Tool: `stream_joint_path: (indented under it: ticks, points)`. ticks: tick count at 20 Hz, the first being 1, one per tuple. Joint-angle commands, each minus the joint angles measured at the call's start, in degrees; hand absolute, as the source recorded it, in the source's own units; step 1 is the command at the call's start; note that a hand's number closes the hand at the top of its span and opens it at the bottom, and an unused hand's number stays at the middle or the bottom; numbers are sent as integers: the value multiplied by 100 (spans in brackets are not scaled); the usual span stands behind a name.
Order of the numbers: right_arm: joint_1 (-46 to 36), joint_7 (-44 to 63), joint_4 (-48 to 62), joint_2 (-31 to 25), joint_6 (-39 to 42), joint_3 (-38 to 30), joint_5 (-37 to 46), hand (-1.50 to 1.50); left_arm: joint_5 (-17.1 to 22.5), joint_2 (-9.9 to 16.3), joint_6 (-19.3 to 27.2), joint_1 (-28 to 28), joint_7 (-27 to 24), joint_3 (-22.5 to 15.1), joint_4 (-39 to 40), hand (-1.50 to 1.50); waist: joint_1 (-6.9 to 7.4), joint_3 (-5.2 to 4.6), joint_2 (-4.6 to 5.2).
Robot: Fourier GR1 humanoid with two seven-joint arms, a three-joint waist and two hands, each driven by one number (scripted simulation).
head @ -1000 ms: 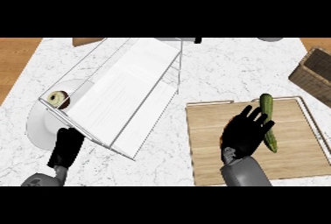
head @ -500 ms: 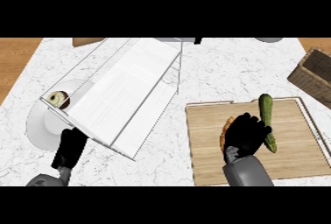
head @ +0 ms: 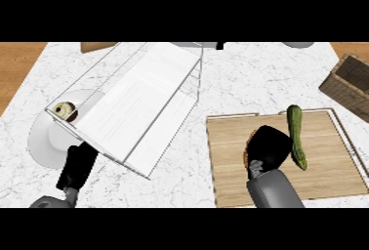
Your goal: Pick the croissant from the tray and place it in the tiered shelf
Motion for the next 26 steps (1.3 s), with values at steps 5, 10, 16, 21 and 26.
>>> stream_joint_path:
  ticks: [5, 10, 16, 21, 26]
  points:
    - [-167, -277, 479, -23, -337, 351, 420, 150, -179, -213, -68, -132, -28, 106, 315, 0, -39, 87, 119]
    - [-398, -3792, -353, -121, 86, 1271, -1146, 150, -95, -157, -171, -159, 3, -91, 5, 0, 420, 134, 207]
    - [-721, -6247, -1477, -1224, 372, 573, -2651, 150, 33, -34, -143, -83, 114, 144, -49, 0, -7, 104, 92]
    - [-1041, -7188, -2026, -2013, 423, -588, -3434, 150, -36, -19, -107, 212, 50, 158, -150, 0, -40, 93, 93]
    - [-1709, -6999, -2050, -1544, 1044, -1904, -4937, 150, -112, -65, -67, 68, 273, 125, -208, 0, -45, 95, 89]
